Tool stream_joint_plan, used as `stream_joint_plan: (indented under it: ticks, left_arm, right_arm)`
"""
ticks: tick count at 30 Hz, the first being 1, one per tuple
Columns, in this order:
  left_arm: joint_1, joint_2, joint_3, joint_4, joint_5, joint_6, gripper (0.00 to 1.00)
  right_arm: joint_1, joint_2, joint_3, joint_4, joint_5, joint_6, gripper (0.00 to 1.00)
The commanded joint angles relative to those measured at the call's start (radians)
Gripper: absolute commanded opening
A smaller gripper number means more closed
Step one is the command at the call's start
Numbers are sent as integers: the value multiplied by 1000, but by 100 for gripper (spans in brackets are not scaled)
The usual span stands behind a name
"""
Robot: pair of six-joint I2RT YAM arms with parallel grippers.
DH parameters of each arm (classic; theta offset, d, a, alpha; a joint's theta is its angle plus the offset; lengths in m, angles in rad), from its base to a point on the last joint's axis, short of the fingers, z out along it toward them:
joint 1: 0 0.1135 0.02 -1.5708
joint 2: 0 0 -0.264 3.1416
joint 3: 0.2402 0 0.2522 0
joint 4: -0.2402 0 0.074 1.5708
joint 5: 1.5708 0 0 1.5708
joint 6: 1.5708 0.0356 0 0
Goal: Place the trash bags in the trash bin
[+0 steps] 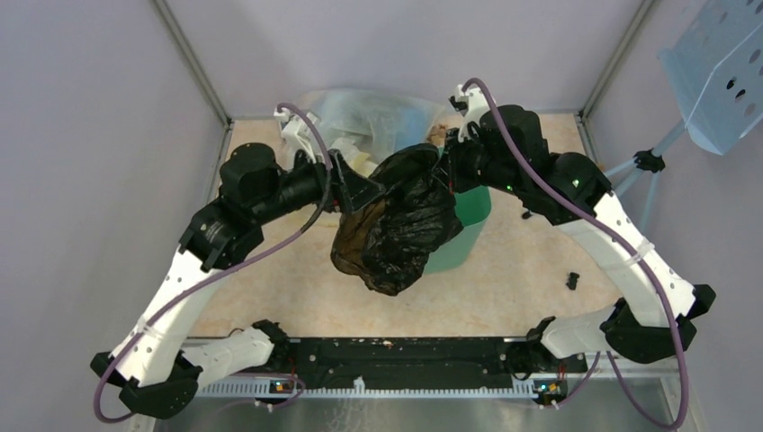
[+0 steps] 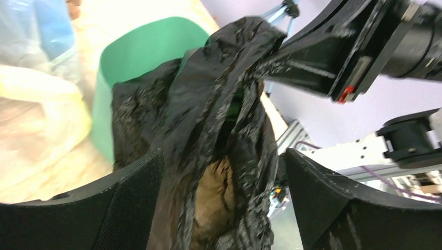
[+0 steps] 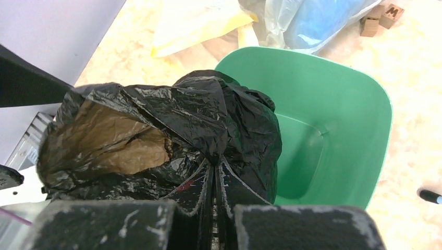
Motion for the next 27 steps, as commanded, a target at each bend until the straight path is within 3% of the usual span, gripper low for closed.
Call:
stream_joint_plan:
  ticks: [1,4,7,13,17,21,27]
  left_arm:
    - [-4,-102,2,-147,-99,160,92]
    - [-4,-146,-29,-179,-153,228,96]
    - [-4,-178,-71,-185,-181,257,94]
    - [-3,-219,-191,-131,-51,268,94]
    - [-3,-231,-241,-111,-47,283,89]
    - [-4,-211,-268,-112,-51,288,72]
    - [-4,-176,-256,-90,-117,281,20]
  right_arm:
    - [-10,8,59,2,-44,-8,0]
    - [-10,13,62,1,-54,-8,0]
    - [-10,16,58,6,-65,-6,0]
    - [-12,24,67,0,-59,-5,0]
    - [-13,29,72,-5,-61,-3,0]
    - [-19,27,75,-13,-59,-5,0]
    - [-84,24,115,-76,-2,-30,0]
